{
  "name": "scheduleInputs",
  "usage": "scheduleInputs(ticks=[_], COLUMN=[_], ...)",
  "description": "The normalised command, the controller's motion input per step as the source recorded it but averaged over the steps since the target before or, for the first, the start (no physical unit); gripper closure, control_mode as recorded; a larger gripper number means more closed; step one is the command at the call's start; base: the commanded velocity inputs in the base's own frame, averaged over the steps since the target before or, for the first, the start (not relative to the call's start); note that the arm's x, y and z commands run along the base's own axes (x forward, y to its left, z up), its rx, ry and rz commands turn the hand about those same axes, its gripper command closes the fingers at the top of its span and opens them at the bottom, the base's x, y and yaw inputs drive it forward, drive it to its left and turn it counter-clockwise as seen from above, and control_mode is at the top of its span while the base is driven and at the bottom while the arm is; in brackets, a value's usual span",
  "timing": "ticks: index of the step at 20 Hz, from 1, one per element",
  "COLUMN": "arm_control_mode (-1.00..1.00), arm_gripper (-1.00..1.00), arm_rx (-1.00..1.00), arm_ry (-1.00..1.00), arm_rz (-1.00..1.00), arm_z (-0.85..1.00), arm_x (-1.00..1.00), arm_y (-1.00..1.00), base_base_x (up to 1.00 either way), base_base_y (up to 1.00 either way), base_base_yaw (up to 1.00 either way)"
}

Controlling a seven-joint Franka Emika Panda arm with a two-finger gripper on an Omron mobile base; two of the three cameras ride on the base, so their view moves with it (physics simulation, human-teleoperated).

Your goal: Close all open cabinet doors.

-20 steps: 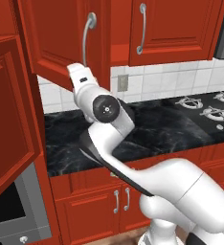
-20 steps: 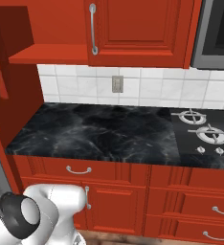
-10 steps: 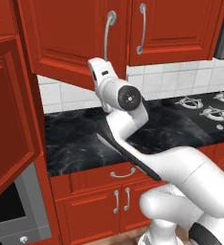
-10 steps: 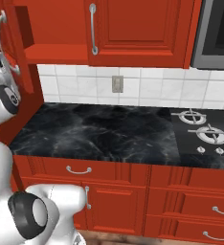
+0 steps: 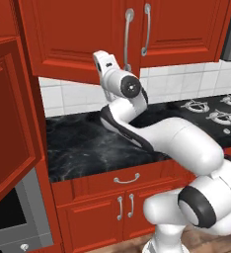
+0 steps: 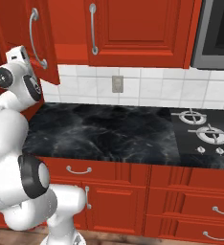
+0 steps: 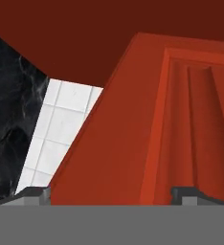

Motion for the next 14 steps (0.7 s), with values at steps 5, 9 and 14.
scheduleInputs(ticks=[5, 9, 14], arm_control_mode=[-1.0, -1.0, -1.0], arm_gripper=[-1.0, -1.0, -1.0], arm_rx=[0.0, 0.0, 0.0], arm_ry=[-0.01, 0.0, 0.0], arm_rz=[0.0, 0.0, -0.04], arm_z=[0.0, 0.07, 0.03], arm_x=[0.75, 0.38, 0.3], arm_y=[-0.05, -0.19, -0.36], base_base_x=[0.0, 0.0, 0.0], base_base_y=[0.0, 0.0, 0.0], base_base_yaw=[0.0, 0.0, 0.0])
